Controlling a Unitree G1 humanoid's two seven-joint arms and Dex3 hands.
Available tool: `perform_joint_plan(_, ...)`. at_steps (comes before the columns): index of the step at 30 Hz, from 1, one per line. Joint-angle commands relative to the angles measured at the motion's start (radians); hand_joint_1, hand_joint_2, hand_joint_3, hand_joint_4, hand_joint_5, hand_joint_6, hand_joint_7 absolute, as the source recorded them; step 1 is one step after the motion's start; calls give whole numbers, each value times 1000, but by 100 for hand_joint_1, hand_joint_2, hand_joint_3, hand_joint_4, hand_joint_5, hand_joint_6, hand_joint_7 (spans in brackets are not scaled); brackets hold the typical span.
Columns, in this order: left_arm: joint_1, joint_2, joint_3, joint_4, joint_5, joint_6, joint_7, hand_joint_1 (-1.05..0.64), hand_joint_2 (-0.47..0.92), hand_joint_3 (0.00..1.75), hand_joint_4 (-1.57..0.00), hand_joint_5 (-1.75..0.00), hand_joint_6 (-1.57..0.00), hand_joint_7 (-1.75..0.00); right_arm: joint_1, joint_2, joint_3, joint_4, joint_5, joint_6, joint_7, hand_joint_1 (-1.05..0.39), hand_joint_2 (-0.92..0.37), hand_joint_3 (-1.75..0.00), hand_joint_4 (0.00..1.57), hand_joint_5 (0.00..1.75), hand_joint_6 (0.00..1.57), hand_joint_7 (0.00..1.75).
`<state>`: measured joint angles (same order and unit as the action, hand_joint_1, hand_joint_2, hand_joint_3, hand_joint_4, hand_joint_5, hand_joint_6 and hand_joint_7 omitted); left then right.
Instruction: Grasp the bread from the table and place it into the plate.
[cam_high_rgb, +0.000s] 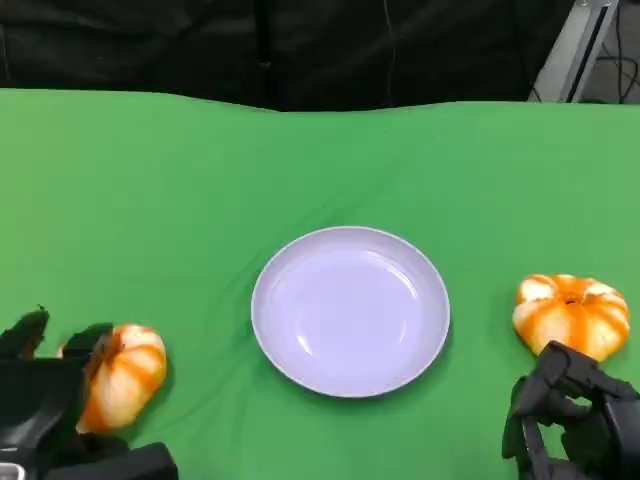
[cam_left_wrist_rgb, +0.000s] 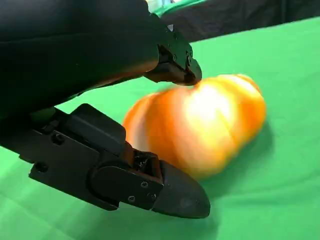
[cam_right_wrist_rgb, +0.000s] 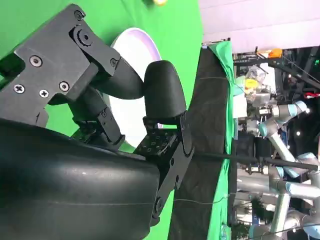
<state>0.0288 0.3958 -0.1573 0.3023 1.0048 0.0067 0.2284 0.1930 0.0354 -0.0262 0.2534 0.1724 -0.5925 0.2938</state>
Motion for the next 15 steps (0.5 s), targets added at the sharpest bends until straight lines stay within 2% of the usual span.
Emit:
perform_joint_plan(1,-27,29,-34,30,-40,4,2,-102,92,23,-18,-7,-33,-2,1,-10,-5,0,6,-11,1,-12,-35,-147,91,175,85,156)
perform_joint_plan(9,-38,33,-57,58,-133,-47,48,-81,92,10,-33,-7,-49,-3,4,-9,-4,-9,8,-5,0,-11,-36,-146,92,175,86,156)
perform_joint_plan(11,-42,41,-61,66,-148,-62,55,-65,92,9,-43,-9,-56,-5,7,-8,-4,-13,3,-3,-5,-11,-36,-146,92,175,86,156)
perform_joint_plan(15,-46,45,-70,77,-164,-72,71,-53,92,12,-56,-9,-67,-5,13,-9,-2,-25,0,5,-11,-11,-37,-146,92,175,86,156)
